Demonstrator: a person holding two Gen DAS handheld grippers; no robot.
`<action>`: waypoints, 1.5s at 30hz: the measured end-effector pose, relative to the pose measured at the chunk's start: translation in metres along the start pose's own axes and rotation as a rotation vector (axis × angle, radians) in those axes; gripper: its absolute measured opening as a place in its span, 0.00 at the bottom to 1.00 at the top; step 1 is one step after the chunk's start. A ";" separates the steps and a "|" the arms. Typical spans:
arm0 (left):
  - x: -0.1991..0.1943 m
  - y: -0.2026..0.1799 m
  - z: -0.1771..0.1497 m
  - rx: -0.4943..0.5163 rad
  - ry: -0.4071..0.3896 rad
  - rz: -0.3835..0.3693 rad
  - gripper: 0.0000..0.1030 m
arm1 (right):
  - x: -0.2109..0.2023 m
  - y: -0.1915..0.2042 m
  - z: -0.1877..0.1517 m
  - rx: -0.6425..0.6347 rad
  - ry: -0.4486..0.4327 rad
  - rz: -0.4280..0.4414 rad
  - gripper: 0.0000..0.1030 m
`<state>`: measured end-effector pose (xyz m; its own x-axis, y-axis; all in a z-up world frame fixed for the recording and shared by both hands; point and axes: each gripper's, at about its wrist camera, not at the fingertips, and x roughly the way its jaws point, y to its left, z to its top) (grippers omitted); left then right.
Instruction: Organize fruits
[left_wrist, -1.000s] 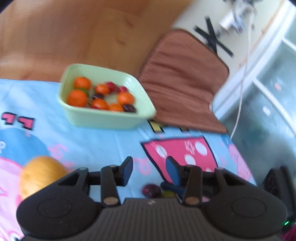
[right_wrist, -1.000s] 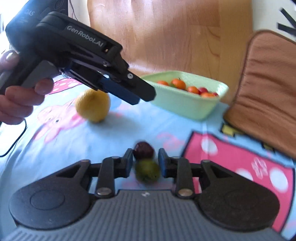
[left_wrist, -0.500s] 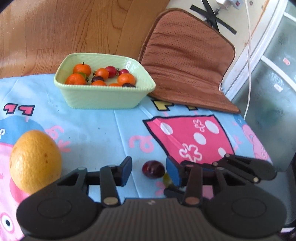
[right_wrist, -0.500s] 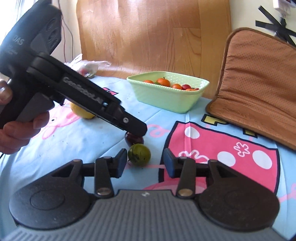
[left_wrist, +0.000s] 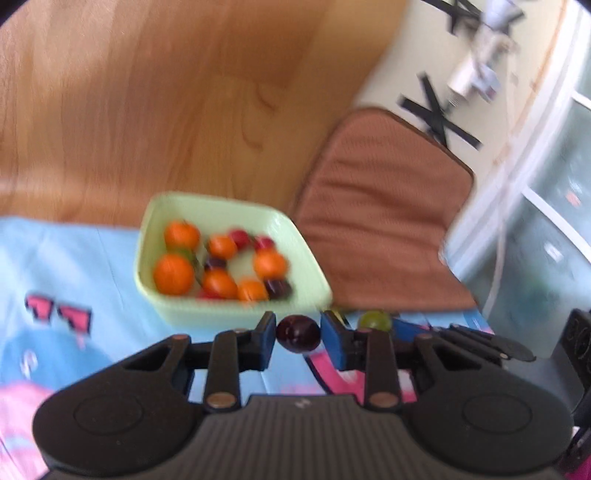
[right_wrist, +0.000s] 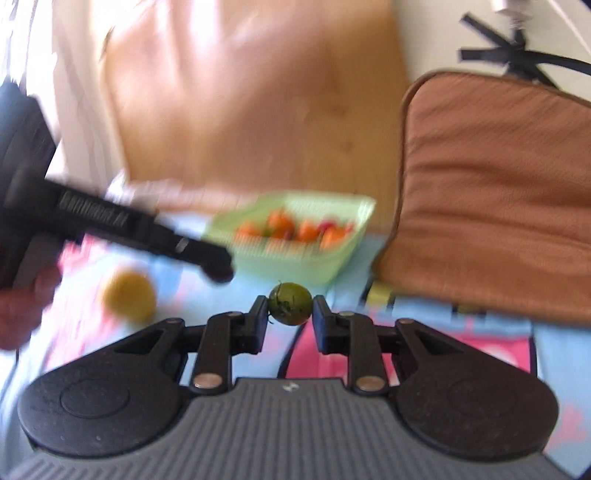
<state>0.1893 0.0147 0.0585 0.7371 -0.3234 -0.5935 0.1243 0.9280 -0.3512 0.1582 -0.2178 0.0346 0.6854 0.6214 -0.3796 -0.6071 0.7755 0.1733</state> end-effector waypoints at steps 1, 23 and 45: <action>0.006 0.003 0.007 -0.011 -0.004 0.019 0.27 | 0.010 -0.003 0.007 0.022 -0.015 -0.009 0.27; -0.042 -0.010 -0.032 0.038 -0.156 0.258 0.43 | 0.012 -0.017 -0.012 0.278 0.010 0.001 0.47; -0.127 -0.082 -0.157 0.204 -0.192 0.366 1.00 | -0.117 0.067 -0.094 0.432 0.086 -0.104 0.73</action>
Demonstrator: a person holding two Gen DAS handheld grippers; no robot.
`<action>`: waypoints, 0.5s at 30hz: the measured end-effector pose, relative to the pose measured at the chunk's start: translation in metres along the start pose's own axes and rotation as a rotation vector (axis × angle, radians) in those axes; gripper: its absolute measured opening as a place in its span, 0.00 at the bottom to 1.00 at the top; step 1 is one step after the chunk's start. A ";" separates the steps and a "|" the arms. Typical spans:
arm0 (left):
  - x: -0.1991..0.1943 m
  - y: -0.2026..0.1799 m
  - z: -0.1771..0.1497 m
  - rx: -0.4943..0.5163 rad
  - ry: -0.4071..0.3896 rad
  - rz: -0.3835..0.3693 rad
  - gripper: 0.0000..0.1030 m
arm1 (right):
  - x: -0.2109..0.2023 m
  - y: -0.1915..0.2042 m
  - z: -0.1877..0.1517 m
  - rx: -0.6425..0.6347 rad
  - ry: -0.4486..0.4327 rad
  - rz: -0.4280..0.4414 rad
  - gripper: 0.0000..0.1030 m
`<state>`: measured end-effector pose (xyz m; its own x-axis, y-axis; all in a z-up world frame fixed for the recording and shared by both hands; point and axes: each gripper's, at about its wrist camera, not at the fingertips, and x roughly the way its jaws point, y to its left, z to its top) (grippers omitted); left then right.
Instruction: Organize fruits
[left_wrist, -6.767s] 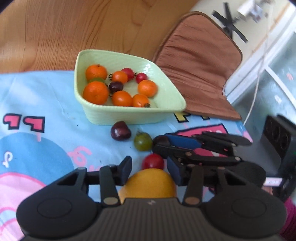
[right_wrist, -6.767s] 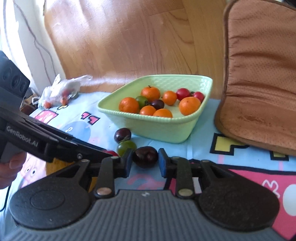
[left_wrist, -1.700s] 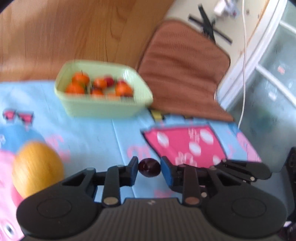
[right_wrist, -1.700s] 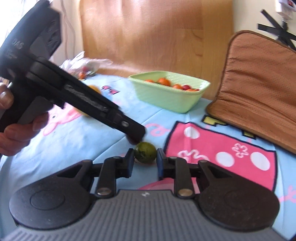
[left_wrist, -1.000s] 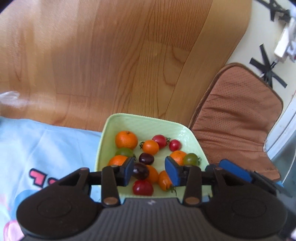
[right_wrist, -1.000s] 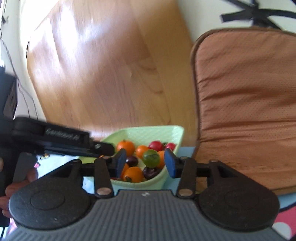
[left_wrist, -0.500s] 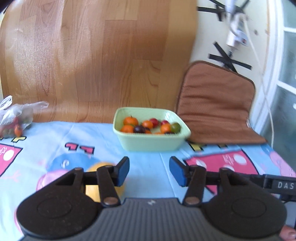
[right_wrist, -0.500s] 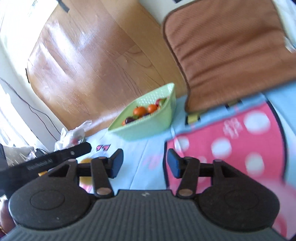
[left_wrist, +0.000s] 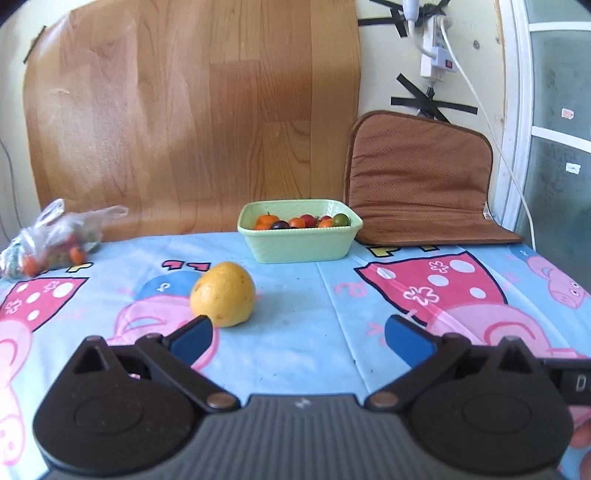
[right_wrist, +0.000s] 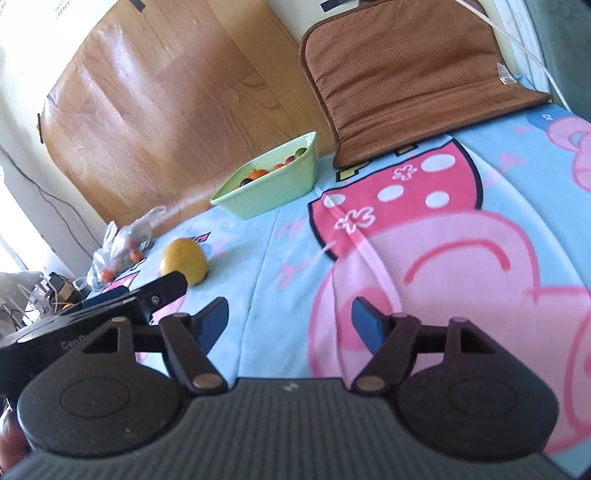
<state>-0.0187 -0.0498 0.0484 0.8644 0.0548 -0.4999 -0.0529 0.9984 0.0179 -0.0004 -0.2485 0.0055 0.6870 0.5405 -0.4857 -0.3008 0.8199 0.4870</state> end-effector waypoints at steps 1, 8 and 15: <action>-0.005 0.001 -0.002 -0.006 -0.001 0.003 1.00 | -0.004 0.002 -0.003 -0.005 -0.001 0.001 0.73; -0.035 -0.007 -0.014 0.006 -0.014 0.051 1.00 | -0.030 0.014 -0.023 -0.043 -0.024 0.010 0.76; -0.064 -0.017 -0.020 0.030 -0.049 0.113 1.00 | -0.049 0.022 -0.036 -0.060 -0.045 0.034 0.78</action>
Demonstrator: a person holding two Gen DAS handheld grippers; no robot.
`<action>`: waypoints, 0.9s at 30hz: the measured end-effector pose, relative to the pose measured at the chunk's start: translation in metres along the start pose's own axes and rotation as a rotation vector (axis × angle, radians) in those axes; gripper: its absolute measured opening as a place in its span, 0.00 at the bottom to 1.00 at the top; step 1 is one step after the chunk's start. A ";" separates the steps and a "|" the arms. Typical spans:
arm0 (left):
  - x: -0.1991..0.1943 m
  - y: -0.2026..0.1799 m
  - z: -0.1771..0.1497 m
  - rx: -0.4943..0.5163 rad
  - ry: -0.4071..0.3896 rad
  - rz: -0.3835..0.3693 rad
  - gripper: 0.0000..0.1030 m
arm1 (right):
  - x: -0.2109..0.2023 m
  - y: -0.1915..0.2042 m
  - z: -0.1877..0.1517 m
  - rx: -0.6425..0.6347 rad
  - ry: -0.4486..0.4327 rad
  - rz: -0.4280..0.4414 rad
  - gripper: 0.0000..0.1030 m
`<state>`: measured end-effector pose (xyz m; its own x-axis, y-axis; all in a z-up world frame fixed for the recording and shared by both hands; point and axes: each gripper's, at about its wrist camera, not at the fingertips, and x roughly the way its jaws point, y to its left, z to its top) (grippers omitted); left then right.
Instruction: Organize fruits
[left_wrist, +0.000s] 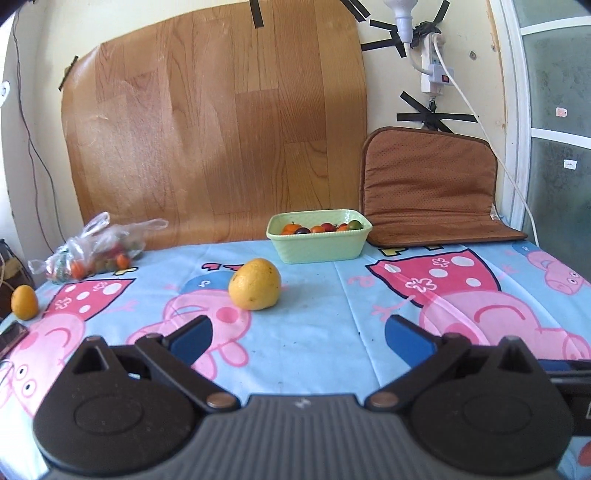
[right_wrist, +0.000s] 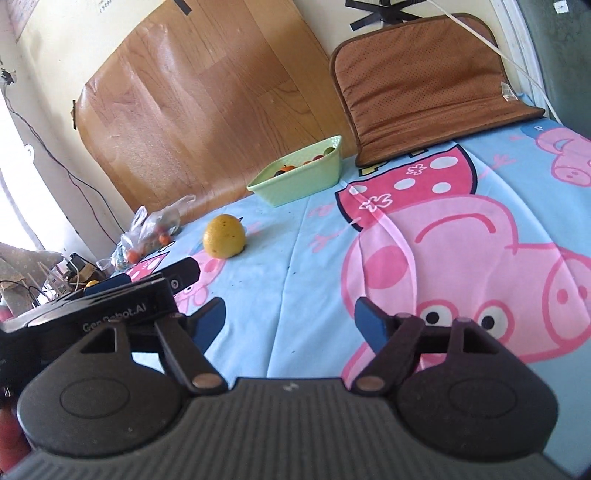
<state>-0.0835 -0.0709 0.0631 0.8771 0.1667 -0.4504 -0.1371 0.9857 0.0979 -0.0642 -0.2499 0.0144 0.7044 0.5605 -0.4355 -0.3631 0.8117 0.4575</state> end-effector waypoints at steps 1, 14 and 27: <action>-0.003 -0.001 0.000 0.000 -0.002 0.007 1.00 | -0.002 0.001 -0.001 -0.002 -0.002 0.003 0.78; -0.030 -0.012 0.000 0.037 -0.064 0.091 1.00 | -0.022 -0.001 -0.009 -0.005 -0.046 -0.005 0.87; -0.034 -0.012 -0.006 0.037 -0.037 0.092 1.00 | -0.020 0.002 -0.015 -0.015 -0.060 -0.023 0.88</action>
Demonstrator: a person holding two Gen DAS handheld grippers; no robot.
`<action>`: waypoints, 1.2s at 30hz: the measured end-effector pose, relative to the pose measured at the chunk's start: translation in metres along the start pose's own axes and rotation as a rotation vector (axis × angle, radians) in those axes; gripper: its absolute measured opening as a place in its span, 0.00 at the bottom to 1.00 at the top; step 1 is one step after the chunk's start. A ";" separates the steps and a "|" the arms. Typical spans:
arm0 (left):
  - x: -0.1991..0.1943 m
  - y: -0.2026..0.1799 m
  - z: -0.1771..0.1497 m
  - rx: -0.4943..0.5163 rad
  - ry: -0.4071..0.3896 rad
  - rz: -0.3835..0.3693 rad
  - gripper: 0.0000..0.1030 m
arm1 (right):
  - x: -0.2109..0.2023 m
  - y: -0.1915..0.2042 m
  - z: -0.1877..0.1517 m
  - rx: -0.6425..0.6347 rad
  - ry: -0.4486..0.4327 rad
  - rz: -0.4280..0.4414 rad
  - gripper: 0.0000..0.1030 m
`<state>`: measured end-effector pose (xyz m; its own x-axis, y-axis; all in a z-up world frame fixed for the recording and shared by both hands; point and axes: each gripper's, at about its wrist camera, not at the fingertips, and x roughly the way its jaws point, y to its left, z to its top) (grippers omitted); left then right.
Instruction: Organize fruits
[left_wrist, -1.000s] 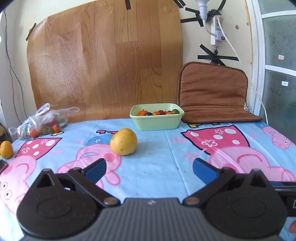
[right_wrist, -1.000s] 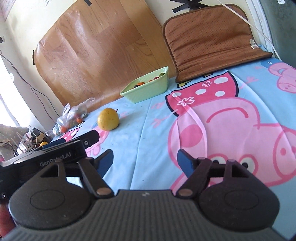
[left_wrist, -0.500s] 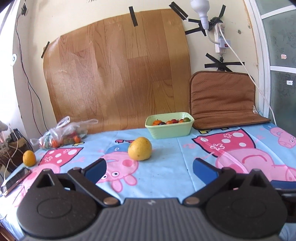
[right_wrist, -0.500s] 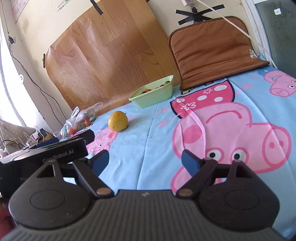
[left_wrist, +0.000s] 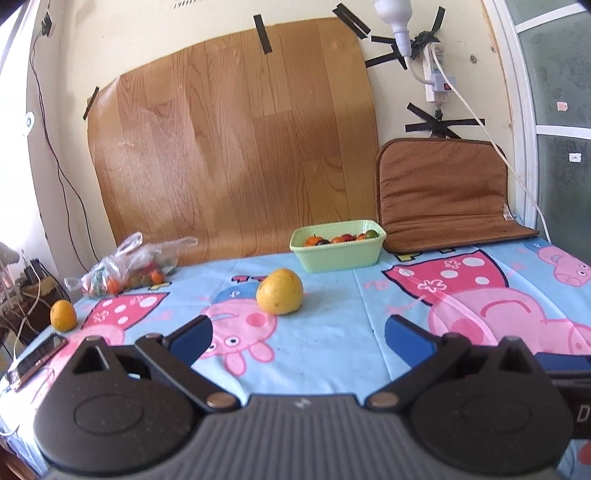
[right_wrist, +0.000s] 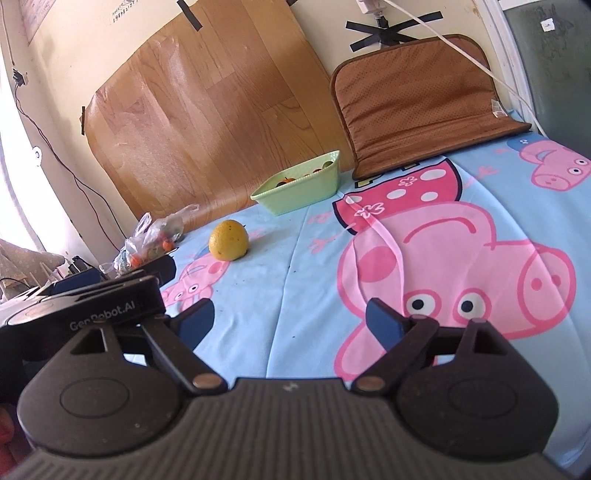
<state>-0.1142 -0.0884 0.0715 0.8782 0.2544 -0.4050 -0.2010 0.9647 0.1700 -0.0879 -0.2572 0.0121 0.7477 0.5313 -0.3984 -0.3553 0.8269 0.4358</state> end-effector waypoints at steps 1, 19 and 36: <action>0.001 0.000 -0.001 -0.003 0.007 0.000 1.00 | 0.000 0.000 0.000 0.001 -0.003 -0.004 0.88; 0.017 0.004 -0.010 -0.024 0.101 -0.010 1.00 | 0.002 -0.001 0.000 0.013 -0.014 -0.028 0.89; 0.024 0.040 -0.017 -0.135 0.153 0.025 1.00 | 0.011 0.000 -0.002 0.039 0.015 -0.047 0.89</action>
<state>-0.1083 -0.0429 0.0526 0.7981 0.2760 -0.5356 -0.2876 0.9556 0.0638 -0.0808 -0.2511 0.0058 0.7542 0.4954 -0.4311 -0.2982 0.8432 0.4474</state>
